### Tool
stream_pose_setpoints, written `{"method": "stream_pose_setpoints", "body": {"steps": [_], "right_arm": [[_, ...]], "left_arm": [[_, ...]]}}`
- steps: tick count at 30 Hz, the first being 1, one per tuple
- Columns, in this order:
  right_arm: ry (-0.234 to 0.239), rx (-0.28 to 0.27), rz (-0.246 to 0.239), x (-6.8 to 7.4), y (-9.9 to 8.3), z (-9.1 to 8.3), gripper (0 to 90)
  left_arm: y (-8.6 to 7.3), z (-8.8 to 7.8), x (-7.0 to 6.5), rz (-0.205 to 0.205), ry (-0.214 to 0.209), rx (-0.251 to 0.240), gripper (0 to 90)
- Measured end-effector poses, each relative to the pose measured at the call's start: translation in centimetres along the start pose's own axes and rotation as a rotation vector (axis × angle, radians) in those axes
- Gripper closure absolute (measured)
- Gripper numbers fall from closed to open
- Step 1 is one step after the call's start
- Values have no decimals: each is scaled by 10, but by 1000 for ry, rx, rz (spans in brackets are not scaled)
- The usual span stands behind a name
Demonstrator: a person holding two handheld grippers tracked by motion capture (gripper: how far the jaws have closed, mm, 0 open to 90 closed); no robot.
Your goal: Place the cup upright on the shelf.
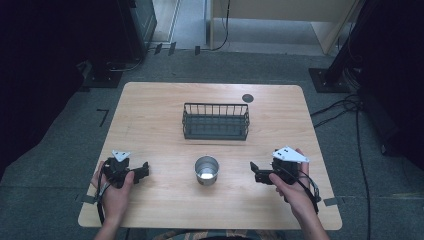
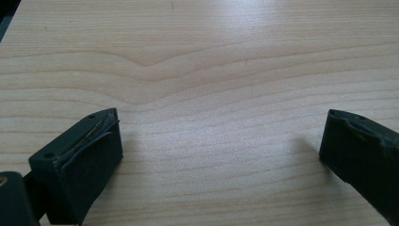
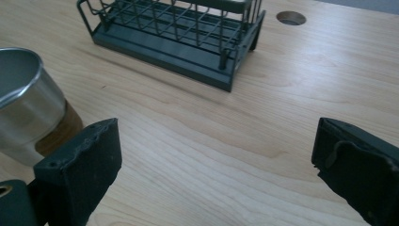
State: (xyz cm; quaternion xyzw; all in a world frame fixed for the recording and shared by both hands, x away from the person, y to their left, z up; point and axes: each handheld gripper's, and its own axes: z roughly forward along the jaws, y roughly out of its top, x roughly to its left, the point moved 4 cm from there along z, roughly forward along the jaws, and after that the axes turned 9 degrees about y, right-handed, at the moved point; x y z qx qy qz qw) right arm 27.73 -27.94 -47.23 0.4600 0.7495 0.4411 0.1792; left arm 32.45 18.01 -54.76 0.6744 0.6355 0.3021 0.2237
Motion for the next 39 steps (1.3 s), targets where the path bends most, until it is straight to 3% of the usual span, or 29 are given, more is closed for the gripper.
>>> {"method": "stream_pose_setpoints", "body": {"steps": [20,28,31,39], "right_arm": [[103,4,-30,45,12,23,26],[170,8,-45,75,22,33,23],[220,19,-62,90,26,41,0],[276,52,-77,113,24,61,0]], "left_arm": [[0,0,0,-1,3,2,0],[0,0,0,-2,4,2,0],[0,0,0,-2,4,2,0],[0,0,0,-1,4,2,0]]}}
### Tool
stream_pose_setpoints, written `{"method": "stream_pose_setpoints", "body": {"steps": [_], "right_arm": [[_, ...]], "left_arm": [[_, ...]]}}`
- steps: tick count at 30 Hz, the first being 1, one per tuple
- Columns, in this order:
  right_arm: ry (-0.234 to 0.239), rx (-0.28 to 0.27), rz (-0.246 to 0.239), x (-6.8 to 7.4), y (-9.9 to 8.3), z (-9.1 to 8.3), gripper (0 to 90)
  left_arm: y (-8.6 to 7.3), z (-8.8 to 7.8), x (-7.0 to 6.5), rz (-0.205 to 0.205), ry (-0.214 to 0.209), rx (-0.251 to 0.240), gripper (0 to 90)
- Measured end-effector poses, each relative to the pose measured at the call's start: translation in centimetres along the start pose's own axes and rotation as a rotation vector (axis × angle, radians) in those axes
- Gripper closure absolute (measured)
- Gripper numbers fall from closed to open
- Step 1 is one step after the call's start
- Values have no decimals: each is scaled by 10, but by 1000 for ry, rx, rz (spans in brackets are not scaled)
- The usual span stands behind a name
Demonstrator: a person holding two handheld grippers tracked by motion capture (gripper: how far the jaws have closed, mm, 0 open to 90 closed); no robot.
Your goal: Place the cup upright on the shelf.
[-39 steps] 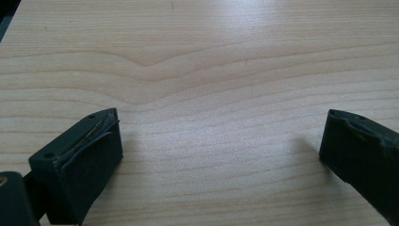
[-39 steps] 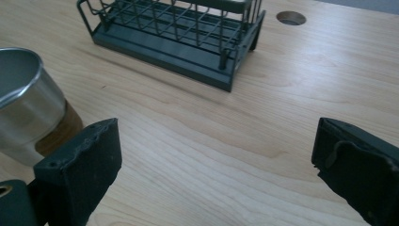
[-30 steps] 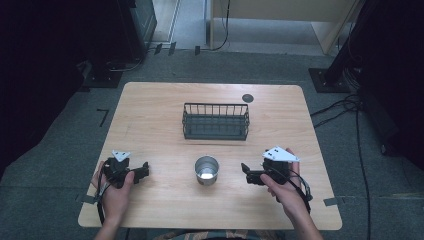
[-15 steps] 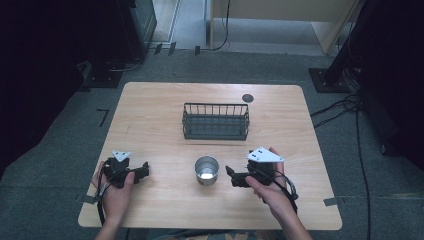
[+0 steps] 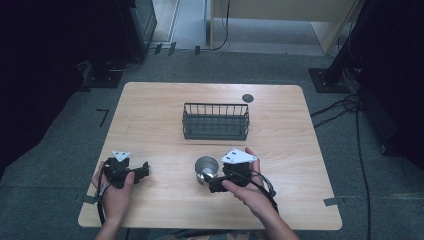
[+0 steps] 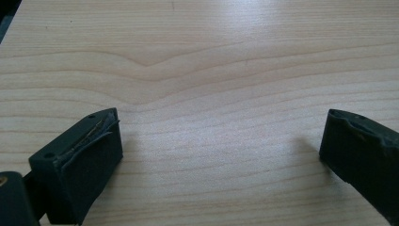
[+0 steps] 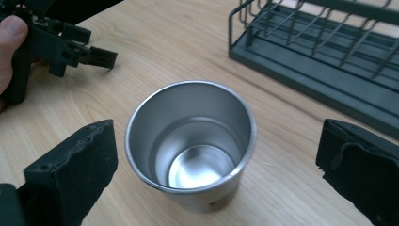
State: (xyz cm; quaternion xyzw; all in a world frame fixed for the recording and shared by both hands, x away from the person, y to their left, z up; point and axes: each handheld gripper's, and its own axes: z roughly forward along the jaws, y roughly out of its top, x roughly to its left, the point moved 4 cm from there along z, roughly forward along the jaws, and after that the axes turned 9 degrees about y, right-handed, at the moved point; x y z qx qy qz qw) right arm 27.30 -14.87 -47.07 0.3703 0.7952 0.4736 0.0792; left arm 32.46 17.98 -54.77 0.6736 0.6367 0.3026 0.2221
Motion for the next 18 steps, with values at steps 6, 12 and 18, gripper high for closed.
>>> {"method": "stream_pose_setpoints", "body": {"steps": [6,12,18], "right_arm": [[-3,13,-8,6,-4,14,0],[-7,31,-9,8,-9,26,0],[-35,53,-14,9,-16,38,9]], "left_arm": [[0,0,0,0,0,0,0],[0,0,0,0,0,0,0],[0,0,0,0,0,0,0]]}}
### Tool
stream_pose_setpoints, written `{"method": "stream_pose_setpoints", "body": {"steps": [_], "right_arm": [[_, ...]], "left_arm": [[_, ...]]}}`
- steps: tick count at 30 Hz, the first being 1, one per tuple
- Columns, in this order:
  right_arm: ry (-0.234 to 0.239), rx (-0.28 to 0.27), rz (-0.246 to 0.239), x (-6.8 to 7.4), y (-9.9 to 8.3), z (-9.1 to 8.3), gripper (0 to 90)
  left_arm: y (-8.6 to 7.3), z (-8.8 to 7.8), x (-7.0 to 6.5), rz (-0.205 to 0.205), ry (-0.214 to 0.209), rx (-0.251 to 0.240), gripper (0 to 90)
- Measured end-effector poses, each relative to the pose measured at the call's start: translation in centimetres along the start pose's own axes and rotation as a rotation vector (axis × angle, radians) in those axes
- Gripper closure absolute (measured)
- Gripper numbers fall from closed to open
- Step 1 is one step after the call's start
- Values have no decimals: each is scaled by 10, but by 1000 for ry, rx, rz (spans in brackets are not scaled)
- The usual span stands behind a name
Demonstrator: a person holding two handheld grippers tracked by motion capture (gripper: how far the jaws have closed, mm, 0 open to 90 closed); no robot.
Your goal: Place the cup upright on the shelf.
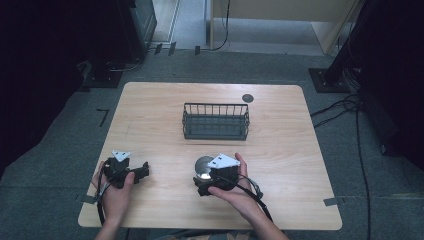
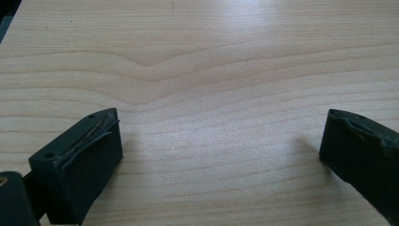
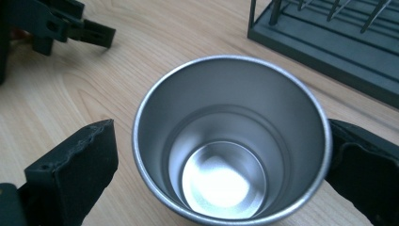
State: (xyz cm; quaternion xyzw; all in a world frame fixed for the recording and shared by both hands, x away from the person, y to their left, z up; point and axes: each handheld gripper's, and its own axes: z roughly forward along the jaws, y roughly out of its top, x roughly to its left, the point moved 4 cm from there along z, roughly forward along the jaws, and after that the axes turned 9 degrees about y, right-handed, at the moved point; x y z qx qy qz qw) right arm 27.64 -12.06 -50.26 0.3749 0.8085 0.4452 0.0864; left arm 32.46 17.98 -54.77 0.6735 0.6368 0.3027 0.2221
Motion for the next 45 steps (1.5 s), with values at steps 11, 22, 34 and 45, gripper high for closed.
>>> {"method": "stream_pose_setpoints", "body": {"steps": [11,22,34,45], "right_arm": [[-62,-34,2,-5,-7,6,180],[-52,-82,7,-10,4,-10,187],[-76,-110,21,-29,26,-34,188],[-97,-127,32,-47,49,-49,188]], "left_arm": [[0,0,0,0,0,0,0],[0,0,0,0,0,0,0],[0,0,0,1,-3,-1,0],[0,0,-1,5,-8,-3,0]]}}
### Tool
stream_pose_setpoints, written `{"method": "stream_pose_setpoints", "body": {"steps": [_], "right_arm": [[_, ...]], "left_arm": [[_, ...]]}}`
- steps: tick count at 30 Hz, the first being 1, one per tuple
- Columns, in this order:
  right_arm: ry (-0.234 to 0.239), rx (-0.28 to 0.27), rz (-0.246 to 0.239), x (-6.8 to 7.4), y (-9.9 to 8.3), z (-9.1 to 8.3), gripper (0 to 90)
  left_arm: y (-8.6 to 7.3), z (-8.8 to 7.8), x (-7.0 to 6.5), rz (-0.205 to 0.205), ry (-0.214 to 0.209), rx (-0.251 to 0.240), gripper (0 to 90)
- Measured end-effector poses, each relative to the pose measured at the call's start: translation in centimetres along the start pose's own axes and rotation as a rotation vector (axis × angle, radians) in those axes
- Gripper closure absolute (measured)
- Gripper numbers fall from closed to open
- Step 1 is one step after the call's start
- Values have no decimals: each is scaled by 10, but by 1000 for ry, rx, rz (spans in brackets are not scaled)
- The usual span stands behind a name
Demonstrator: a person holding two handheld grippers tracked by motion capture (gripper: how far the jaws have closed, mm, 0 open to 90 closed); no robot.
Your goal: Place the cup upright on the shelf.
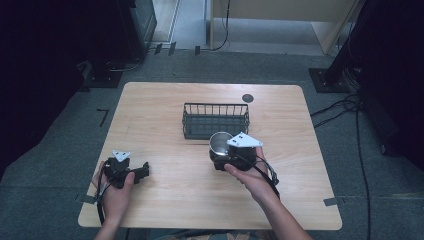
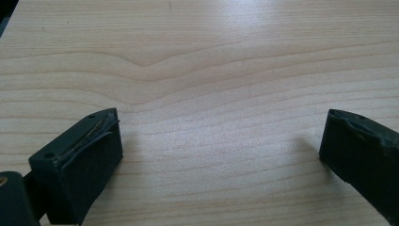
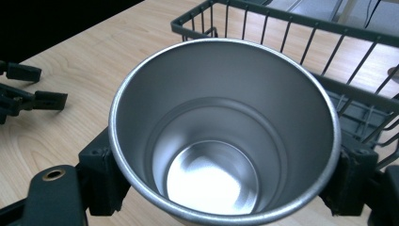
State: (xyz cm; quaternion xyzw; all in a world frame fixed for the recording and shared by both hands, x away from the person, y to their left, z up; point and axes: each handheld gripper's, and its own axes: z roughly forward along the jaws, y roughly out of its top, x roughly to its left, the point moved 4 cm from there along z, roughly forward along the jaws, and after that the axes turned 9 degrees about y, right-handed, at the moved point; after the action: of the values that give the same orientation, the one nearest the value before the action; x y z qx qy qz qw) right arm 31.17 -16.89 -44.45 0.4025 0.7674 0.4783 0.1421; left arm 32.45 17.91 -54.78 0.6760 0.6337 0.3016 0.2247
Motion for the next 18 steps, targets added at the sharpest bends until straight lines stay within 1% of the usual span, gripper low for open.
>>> {"method": "stream_pose_setpoints", "body": {"steps": [4,7,8,10,11,15,17,18], "right_arm": [[-7,-5,0,-6,5,-1,188],[-16,-16,7,-13,12,-3,188],[-16,-16,7,-13,12,-3,188],[-27,-25,15,-19,18,-5,188],[-27,-25,15,-19,18,-5,188],[-28,-47,36,-28,28,-10,188],[-32,-51,38,-29,31,-11,188],[-37,-62,37,-33,36,-14,188]], "left_arm": [[0,0,0,0,-1,-1,0],[0,0,0,-1,-2,-2,0],[0,0,0,-1,-2,-2,0],[0,0,0,1,-2,-1,0],[0,0,0,1,-2,-1,0],[0,0,-1,-2,-2,-4,0],[0,0,-1,-2,-3,-4,0],[0,0,-1,-2,-2,-5,0]]}}
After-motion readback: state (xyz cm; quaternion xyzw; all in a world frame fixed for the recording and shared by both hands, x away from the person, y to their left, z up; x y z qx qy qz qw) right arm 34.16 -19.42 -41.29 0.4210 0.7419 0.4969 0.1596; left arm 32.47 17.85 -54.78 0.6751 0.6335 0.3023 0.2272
